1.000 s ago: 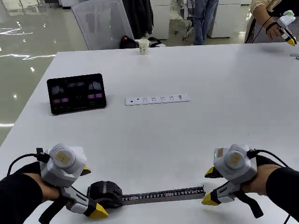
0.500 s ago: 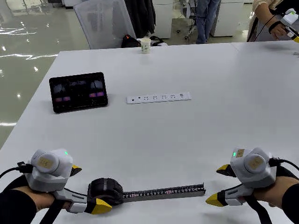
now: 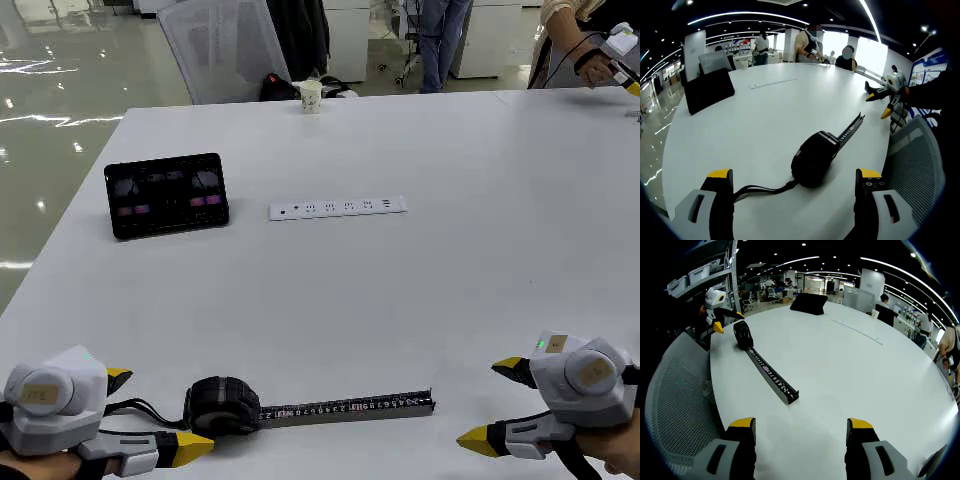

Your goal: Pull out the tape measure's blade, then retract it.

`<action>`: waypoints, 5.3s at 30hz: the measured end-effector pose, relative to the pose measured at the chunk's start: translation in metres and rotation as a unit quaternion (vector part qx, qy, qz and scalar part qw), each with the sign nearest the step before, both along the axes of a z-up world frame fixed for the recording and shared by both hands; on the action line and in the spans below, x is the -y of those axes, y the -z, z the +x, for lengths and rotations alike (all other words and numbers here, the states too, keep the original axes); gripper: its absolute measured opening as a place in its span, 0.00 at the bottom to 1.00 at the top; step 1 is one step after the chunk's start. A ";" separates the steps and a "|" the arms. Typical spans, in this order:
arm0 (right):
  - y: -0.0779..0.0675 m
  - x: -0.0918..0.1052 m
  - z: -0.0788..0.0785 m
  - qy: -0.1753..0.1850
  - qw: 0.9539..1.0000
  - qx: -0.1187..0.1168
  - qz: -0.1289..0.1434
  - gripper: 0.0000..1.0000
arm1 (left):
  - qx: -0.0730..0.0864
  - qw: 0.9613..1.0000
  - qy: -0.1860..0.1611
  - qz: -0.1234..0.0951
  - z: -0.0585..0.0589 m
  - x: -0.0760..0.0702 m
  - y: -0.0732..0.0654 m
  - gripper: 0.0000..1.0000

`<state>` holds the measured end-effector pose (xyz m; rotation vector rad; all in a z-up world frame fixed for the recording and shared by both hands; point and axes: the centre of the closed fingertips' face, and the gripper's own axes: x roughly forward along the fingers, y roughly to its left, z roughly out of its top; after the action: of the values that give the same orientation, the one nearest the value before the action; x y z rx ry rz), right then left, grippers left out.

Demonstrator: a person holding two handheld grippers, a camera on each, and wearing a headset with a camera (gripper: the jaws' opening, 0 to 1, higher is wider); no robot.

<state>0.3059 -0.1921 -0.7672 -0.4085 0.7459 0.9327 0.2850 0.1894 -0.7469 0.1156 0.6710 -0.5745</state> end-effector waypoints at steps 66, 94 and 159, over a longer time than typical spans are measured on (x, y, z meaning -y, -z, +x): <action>-0.015 0.041 -0.033 0.030 0.999 0.024 0.030 0.99 | 0.031 0.999 -0.007 -0.014 -0.028 0.020 -0.025 0.99; -0.052 -0.002 -0.002 -0.061 0.997 0.037 0.007 0.99 | 0.040 0.997 -0.065 -0.015 0.000 0.077 -0.021 0.99; 0.038 -0.060 0.023 -0.297 0.943 -0.051 -0.141 0.37 | 0.092 0.967 -0.235 -0.013 0.040 0.058 0.027 0.99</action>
<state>0.3287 -0.1318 -0.8050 -0.8741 0.8738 1.4248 0.3245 0.1312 -0.7741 -0.0165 0.4871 -0.1119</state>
